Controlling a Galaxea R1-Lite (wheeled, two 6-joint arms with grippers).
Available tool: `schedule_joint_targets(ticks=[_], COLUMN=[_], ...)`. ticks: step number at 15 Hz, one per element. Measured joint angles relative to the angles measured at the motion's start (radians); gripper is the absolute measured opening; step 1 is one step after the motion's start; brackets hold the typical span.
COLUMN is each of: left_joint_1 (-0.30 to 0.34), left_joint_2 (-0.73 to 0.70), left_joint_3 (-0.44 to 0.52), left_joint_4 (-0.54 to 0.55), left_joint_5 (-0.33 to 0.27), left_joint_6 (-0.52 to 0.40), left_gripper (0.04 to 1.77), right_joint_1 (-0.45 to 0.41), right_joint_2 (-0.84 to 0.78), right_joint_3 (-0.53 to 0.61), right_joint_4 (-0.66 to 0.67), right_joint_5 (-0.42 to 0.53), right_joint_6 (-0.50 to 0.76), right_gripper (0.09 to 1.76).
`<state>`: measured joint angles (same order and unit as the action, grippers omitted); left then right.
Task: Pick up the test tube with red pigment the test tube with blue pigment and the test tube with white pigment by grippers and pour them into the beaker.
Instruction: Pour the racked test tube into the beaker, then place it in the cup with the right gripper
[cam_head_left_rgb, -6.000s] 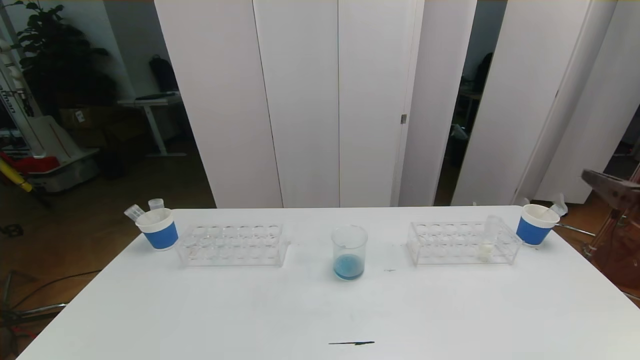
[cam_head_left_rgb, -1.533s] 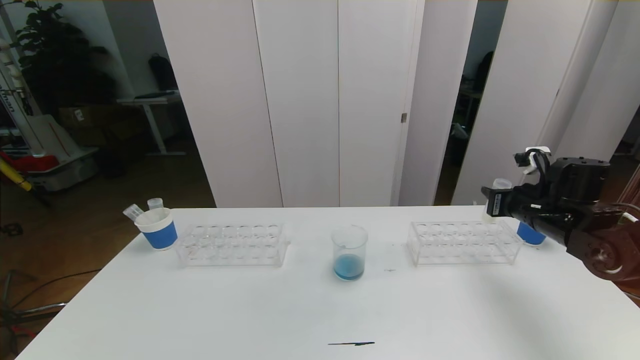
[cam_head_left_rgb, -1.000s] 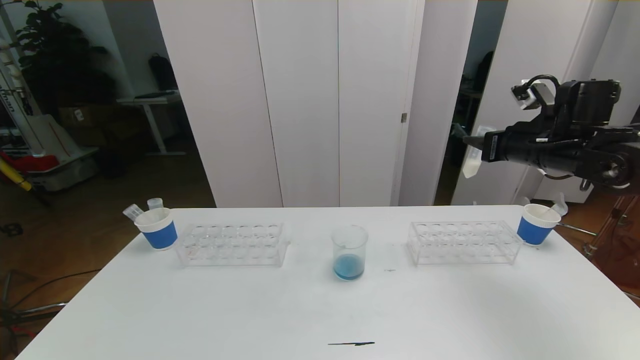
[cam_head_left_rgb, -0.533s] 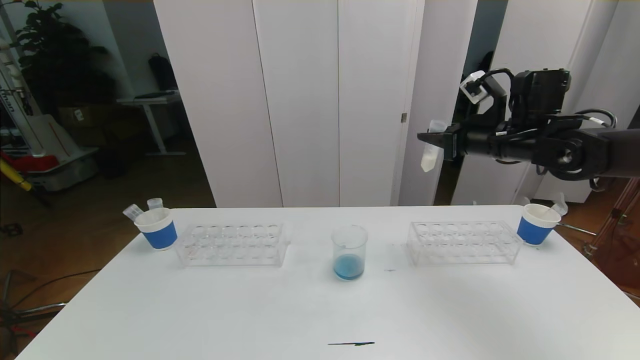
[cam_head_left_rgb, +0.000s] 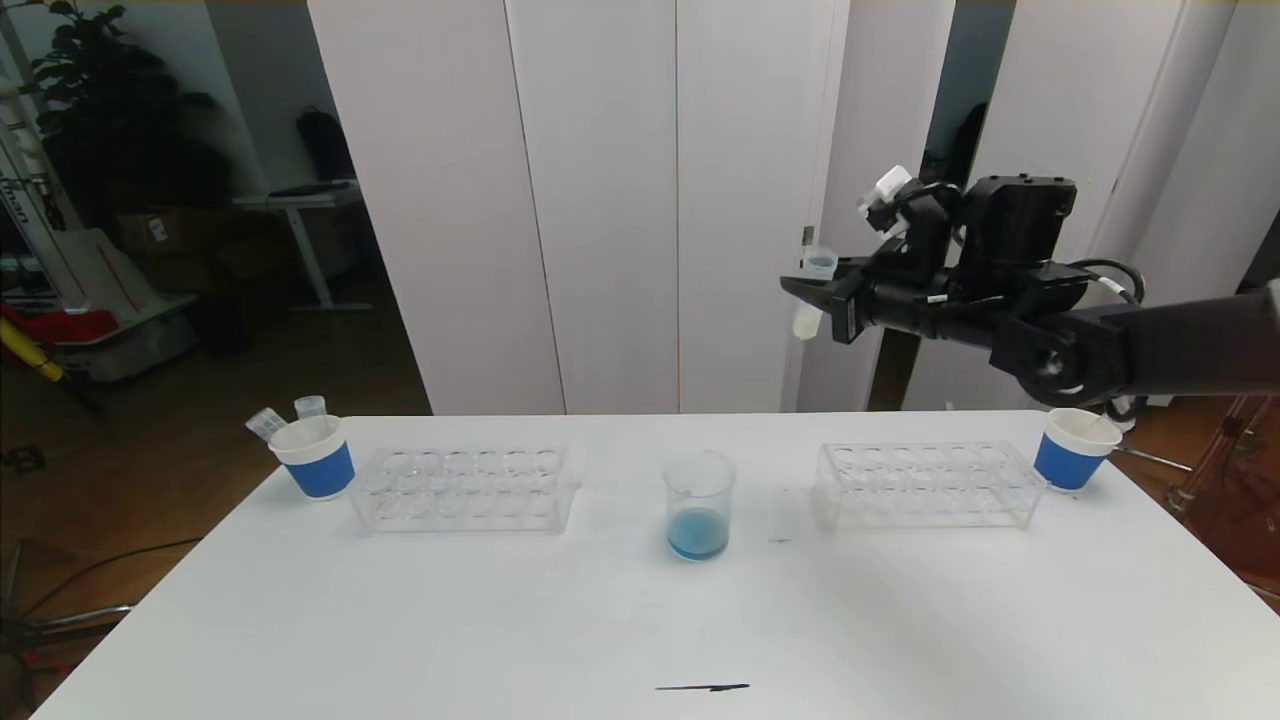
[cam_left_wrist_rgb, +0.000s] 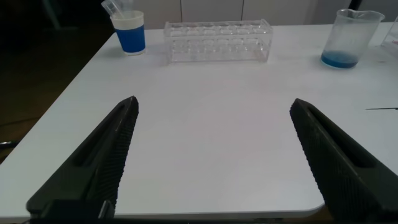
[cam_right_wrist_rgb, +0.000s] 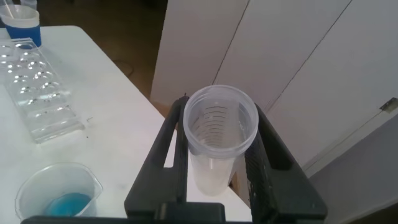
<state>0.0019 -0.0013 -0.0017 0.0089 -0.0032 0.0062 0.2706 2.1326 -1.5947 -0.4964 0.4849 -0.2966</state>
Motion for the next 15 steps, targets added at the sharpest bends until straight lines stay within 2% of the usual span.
schedule_joint_targets(ticks=[4, 8, 12, 15], left_joint_1=[0.0, 0.0, 0.0, 0.0], left_joint_2=[0.0, 0.0, 0.0, 0.0], left_joint_3=[0.0, 0.0, 0.0, 0.0], left_joint_4=[0.0, 0.0, 0.0, 0.0], left_joint_5=[0.0, 0.0, 0.0, 0.0], left_joint_6=[0.0, 0.0, 0.0, 0.0], left_gripper=[1.74, 1.74, 1.74, 1.74], right_joint_1=[0.036, 0.057, 0.09, 0.1], right_joint_2=[0.021, 0.037, 0.05, 0.068], right_joint_3=[0.104, 0.143, 0.2, 0.22], right_joint_4=[-0.082, -0.207, -0.3, -0.342], right_joint_5=[0.004, 0.009, 0.01, 0.013], right_joint_6=[-0.144, -0.249, -0.297, -0.414], right_gripper=[0.6, 0.6, 0.6, 0.6])
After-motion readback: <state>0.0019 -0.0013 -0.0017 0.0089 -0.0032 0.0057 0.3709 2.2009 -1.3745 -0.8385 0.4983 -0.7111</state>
